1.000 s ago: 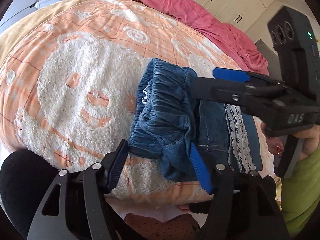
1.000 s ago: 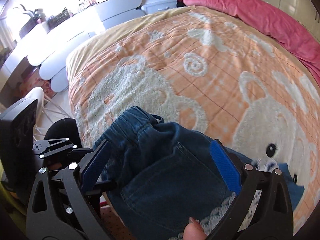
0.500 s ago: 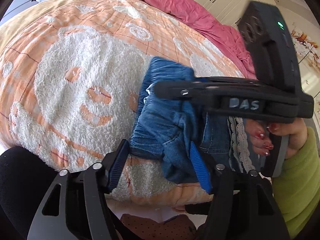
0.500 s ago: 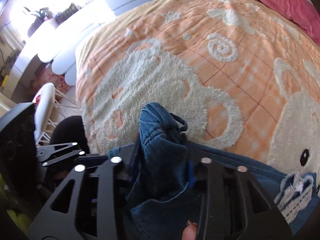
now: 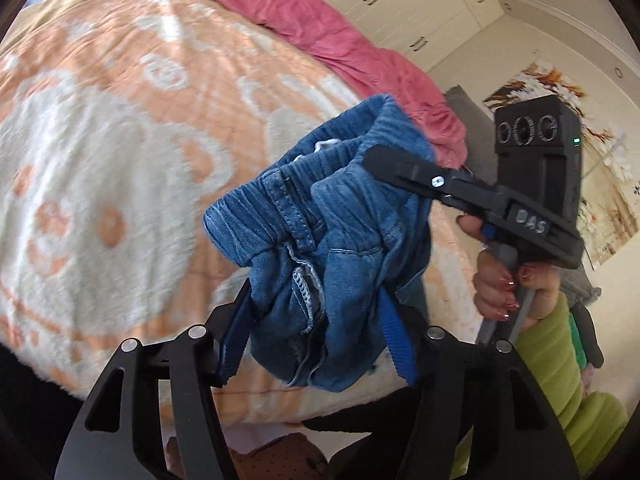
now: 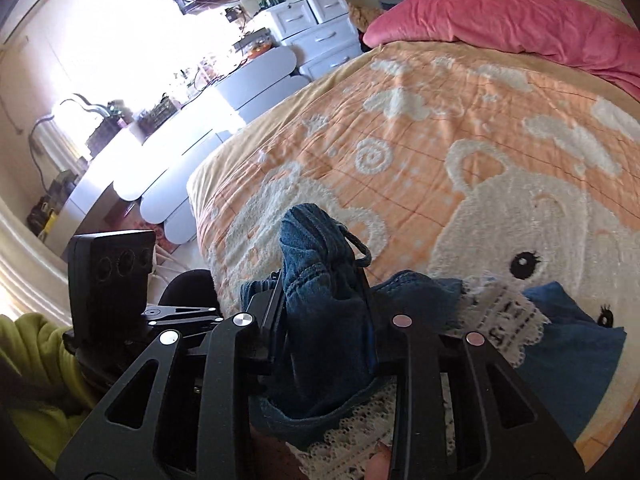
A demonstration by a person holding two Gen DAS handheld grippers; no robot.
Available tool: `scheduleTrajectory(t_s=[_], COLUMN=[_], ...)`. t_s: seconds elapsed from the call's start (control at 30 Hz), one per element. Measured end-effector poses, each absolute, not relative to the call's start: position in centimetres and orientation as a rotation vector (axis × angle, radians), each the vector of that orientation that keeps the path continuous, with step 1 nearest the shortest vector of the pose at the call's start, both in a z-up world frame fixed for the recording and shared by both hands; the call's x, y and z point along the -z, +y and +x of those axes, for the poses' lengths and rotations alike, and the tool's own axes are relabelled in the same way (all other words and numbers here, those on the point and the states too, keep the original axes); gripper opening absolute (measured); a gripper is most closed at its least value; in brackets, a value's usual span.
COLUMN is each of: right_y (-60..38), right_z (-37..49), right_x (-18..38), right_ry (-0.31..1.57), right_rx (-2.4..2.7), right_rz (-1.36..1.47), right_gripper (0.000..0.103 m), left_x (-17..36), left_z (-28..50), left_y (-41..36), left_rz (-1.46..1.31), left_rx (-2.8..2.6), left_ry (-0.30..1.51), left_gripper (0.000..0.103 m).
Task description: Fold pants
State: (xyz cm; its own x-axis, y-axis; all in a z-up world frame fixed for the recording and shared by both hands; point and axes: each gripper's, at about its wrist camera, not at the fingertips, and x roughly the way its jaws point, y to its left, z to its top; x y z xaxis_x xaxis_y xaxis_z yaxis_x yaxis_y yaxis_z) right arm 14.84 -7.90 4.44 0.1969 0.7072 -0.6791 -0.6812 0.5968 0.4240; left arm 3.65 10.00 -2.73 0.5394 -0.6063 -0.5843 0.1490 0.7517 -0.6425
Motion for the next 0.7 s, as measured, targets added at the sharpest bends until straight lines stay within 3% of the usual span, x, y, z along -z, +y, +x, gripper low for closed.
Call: scheduleTrajectory(t_s=[0.17, 0.23, 0.47, 0.7], right_y=[-13.3, -16.0, -23.6, -20.2], right_z=[15.5, 15.4, 13.2, 10.4], right_x=[-4.8, -4.7, -2.6, -2.2], right_ry=[0.924, 0.907, 0.912, 0.909], right_rx=[-0.897, -0.859, -0.667, -0.652], right_rz=[0.109, 0.172, 0.246, 0.064], right_gripper=[0.032, 0.041, 0.045, 0.05], left_x=[1.1, 1.1, 1.6, 1.4], left_z=[3.9, 3.6, 3.0, 4.5], left_y=[5.7, 3.7, 0.7, 2.1], left_rz=[-0.541, -0.522, -0.473, -0.31], left_rx=[0.559, 0.644, 0.791, 0.531], left_ry=[0.845, 0.846, 0.865, 0.867], left_gripper=[0.057, 0.059, 0.059, 0.06])
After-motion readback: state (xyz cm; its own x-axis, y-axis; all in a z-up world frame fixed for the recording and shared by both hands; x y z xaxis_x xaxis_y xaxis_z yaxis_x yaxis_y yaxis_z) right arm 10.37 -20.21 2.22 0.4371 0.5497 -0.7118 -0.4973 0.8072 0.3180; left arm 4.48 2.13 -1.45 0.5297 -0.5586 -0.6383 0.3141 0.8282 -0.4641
